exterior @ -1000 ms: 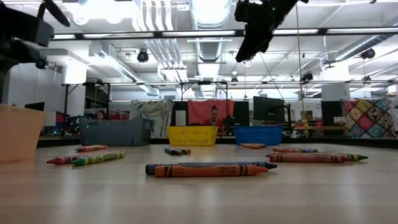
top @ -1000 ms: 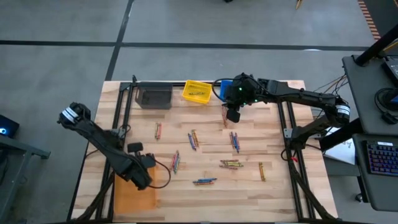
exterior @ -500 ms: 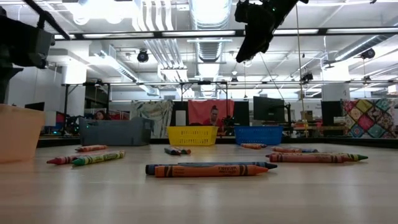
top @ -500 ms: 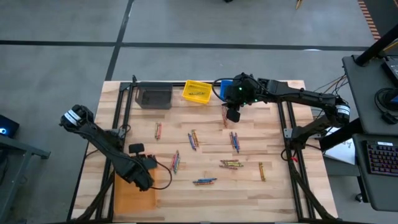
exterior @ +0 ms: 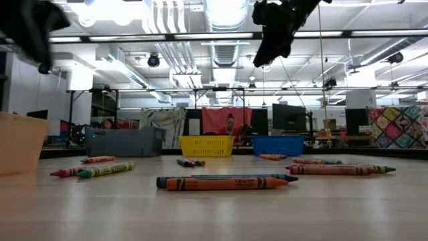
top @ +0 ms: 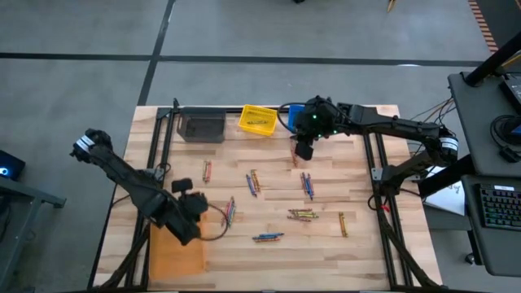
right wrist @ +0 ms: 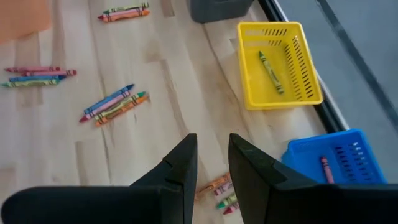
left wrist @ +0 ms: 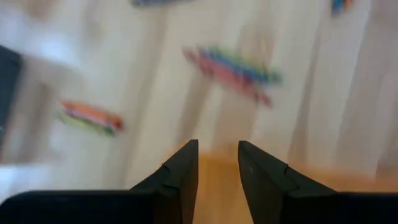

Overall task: Sort crayons
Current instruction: Put the green crayon into the yellow bin

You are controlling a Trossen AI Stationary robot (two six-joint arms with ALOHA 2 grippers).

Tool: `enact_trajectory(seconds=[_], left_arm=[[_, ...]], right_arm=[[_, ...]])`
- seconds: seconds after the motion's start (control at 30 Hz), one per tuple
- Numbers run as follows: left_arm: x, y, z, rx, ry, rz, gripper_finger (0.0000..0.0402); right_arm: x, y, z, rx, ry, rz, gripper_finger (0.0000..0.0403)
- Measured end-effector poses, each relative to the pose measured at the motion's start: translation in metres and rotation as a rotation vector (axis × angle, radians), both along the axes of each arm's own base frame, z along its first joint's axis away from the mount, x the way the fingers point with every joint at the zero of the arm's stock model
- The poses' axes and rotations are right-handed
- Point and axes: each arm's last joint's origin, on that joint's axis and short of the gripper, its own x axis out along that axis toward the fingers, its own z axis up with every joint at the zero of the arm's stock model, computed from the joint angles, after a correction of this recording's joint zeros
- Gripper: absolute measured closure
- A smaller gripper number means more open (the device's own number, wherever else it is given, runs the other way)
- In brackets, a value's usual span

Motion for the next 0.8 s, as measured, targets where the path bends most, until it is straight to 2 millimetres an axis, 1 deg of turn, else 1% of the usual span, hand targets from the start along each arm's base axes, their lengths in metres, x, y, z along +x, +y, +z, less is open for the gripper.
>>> enact_trajectory(seconds=[0.17,0.37,0.43,0.57,0.8], left_arm=[[0.015,0.028,0.027,0.010,-0.118,0.012,0.0316],[0.032,0.056,0.042,0.029,-0.257,-0.130,0.0325],[0.035,0.063,0.042,0.030,-0.285,-0.169,0.0326],[0.038,0.081,0.036,0.053,-0.286,-0.216,0.0326],[0.045,0.115,0.033,0.154,-0.254,-0.198,0.0326]], right_arm=[[0.002,0.007,-0.001,0.069,-0.015,-0.050,0.0321],[0.007,0.018,-0.004,0.119,-0.009,-0.061,0.0321],[0.009,0.022,-0.009,0.130,0.018,-0.054,0.0321],[0.016,0.027,-0.019,0.156,0.068,-0.055,0.0321],[0.027,0.028,-0.045,0.212,0.183,-0.098,0.0321]])
